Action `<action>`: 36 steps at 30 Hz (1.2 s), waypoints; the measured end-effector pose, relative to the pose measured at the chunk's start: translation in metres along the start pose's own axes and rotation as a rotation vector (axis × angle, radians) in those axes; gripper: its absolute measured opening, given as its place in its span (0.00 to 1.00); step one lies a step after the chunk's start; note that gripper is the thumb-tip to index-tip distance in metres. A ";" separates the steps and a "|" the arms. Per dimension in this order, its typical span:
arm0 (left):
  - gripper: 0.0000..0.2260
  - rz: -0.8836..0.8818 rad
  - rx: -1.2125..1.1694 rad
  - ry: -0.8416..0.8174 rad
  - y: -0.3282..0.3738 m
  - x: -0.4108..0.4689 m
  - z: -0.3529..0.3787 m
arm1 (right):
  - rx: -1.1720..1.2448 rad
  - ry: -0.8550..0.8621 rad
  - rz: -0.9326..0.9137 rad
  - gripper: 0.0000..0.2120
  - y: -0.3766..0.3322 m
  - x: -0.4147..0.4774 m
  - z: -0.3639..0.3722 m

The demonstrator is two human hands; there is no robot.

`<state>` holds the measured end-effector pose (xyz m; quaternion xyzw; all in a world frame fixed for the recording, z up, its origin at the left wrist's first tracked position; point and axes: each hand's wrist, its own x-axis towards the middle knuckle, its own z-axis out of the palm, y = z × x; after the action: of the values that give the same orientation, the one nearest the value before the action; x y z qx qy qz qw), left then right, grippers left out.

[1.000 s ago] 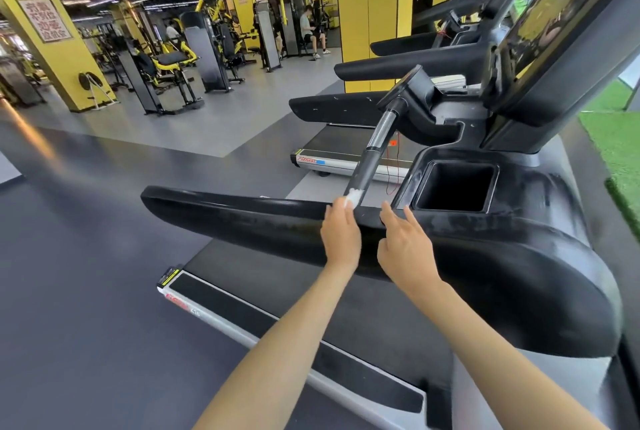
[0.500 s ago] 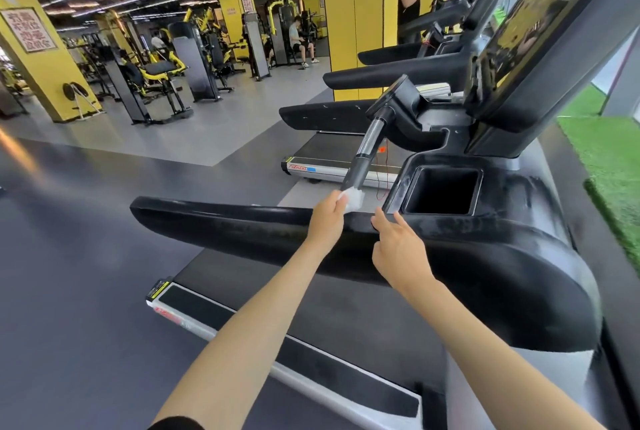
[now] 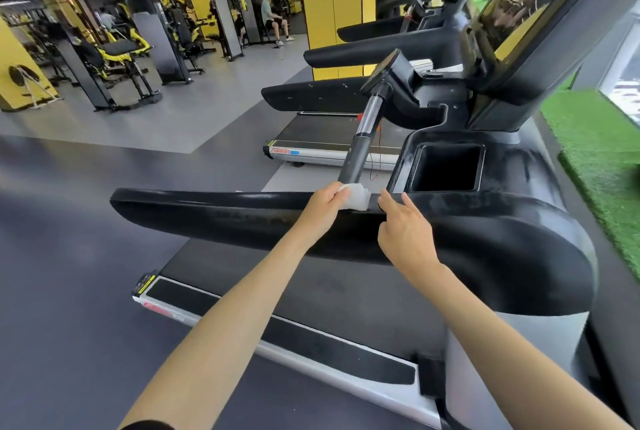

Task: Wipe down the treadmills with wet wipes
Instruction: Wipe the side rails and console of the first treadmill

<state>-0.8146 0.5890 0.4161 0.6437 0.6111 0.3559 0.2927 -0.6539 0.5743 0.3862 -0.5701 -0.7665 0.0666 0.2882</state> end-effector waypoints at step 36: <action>0.16 -0.498 -0.890 0.254 -0.302 -0.066 -0.454 | 1.024 -0.595 0.233 0.14 -0.477 0.124 0.259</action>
<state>-1.3593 0.5221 0.4254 0.2441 0.5657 0.5760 0.5372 -1.2093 0.5838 0.4230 -0.3958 -0.6171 0.6151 0.2900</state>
